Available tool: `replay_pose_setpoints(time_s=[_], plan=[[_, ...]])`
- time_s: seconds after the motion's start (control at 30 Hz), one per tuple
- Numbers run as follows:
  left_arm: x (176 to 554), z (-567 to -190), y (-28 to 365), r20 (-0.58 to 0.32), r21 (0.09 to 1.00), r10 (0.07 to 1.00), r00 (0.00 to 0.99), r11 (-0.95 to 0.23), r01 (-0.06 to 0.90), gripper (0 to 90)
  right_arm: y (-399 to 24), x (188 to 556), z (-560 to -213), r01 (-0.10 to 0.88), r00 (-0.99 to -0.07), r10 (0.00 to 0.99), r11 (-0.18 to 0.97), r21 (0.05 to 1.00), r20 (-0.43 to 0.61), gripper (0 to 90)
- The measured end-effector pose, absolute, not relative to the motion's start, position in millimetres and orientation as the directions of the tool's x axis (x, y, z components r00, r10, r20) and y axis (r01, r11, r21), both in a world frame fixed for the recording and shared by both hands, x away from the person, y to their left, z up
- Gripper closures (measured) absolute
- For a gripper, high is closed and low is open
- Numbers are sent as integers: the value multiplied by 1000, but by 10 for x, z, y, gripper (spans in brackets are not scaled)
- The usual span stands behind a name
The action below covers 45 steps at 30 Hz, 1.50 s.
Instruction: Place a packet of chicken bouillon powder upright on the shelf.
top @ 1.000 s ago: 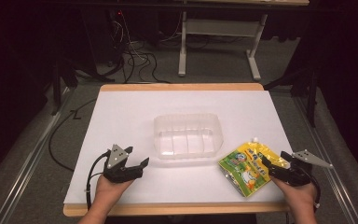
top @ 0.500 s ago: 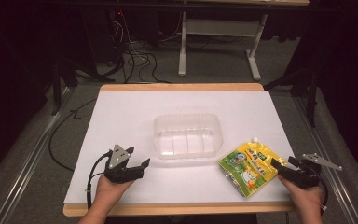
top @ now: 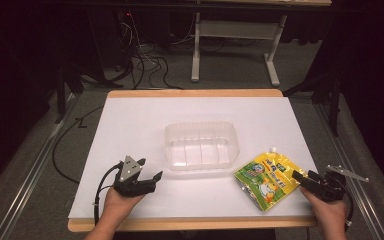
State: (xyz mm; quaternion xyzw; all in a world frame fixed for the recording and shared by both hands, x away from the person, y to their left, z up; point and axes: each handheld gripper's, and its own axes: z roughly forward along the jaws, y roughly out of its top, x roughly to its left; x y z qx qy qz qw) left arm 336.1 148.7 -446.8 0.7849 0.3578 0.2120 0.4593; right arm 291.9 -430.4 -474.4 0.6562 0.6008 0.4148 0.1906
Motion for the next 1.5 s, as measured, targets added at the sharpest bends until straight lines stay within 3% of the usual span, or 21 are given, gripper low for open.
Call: replay_pose_setpoints(time_s=[0.43, 0.53, 0.67, 0.9, 1.0, 1.1, 1.5], plan=[[3354, -4469, 1478, 10, 870, 750, 661, -333, 365, 258, -4346, 2918, -4785, 661, -77, 907, -265, 702, 414, 434], [3358, -4472, 1473, 11, 869, 749, 663, -336, 364, 258, -4363, 2875, -4760, 618, -116, 891, -282, 734, 439, 550], [3357, -4474, 1466, 16, 867, 745, 667, -343, 362, 258, -4290, 2867, -4725, 613, -175, 890, -235, 754, 420, 626], [3350, -4472, 1459, 19, 867, 741, 671, -346, 358, 258, -4238, 2906, -4768, 652, -163, 897, -215, 727, 411, 715], [3347, -4471, 1459, 19, 868, 740, 672, -347, 357, 258, -4220, 2897, -4755, 642, -169, 906, -197, 741, 387, 856], [3345, -4468, 1460, 21, 868, 739, 673, -347, 355, 258, -4230, 2896, -4754, 639, -174, 903, -200, 743, 393, 899], [3339, -4465, 1454, 18, 869, 738, 675, -345, 354, 258, -4104, 2823, -4478, 532, -238, 910, -171, 829, 340, 900]])
